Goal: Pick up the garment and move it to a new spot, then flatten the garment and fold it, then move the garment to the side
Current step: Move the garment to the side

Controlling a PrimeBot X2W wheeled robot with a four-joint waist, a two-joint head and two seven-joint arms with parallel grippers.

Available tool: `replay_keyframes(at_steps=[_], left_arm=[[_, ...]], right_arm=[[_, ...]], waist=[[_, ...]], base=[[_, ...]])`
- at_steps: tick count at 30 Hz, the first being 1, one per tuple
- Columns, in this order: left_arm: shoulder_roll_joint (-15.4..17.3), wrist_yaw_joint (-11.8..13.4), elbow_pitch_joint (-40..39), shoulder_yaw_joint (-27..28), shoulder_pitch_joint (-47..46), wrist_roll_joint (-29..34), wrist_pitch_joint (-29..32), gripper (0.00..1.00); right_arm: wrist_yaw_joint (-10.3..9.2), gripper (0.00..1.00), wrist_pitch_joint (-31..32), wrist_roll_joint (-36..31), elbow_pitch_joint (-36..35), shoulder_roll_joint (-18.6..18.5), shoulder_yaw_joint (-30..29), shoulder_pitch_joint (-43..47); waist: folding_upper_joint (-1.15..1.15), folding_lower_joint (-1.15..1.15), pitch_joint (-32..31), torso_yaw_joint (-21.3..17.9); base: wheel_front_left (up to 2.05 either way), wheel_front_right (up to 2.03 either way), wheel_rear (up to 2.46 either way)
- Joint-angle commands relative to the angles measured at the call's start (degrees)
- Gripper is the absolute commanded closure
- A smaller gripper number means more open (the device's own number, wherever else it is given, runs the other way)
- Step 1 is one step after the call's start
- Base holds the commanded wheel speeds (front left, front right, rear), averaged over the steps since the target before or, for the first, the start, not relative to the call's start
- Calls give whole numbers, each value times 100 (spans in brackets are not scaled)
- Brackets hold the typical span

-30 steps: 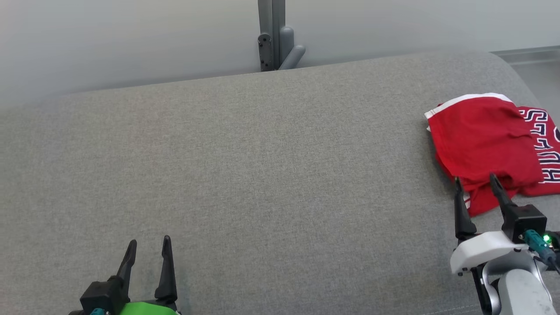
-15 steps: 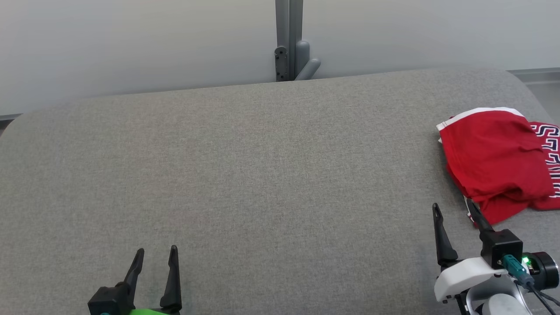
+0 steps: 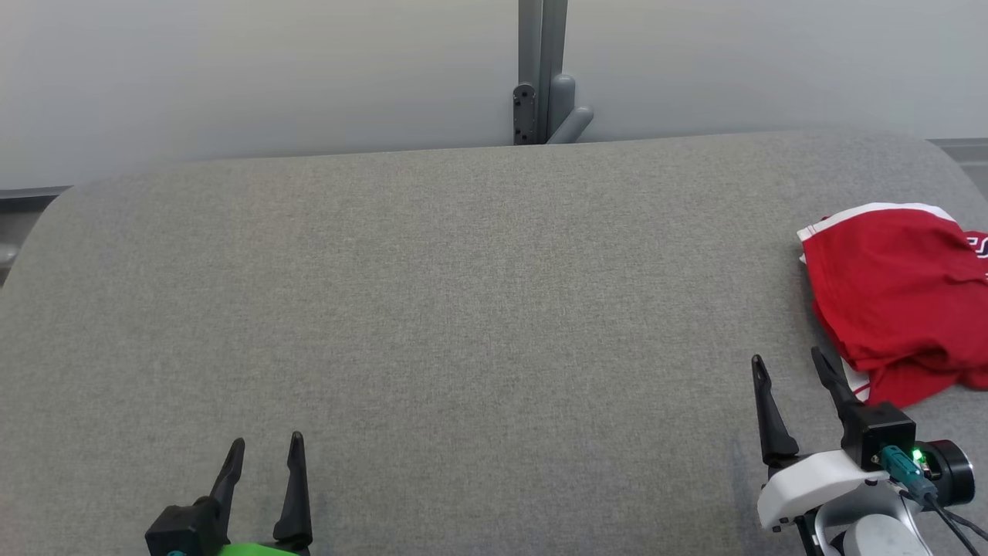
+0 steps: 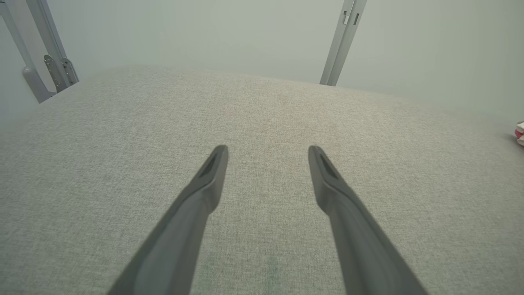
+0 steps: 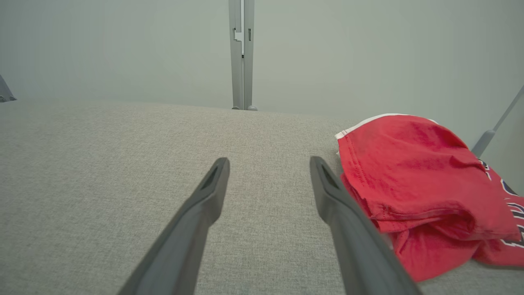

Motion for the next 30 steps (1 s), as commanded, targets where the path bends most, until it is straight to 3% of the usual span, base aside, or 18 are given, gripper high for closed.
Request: replay_keyframes(at_steps=[1,30], left_arm=[[15,-9,13,32,-10,-15,-12,0],[15,13,-58,27,46,-31,-12,0]], right_arm=[[-9,0,-23,-37,5,-8,-18,-17],[-9,0,-23,35,111,-7,-55,-32]], waist=[[0,0,-21,15],[0,0,-39,60]], base=[[0,0,0],[0,0,0]])
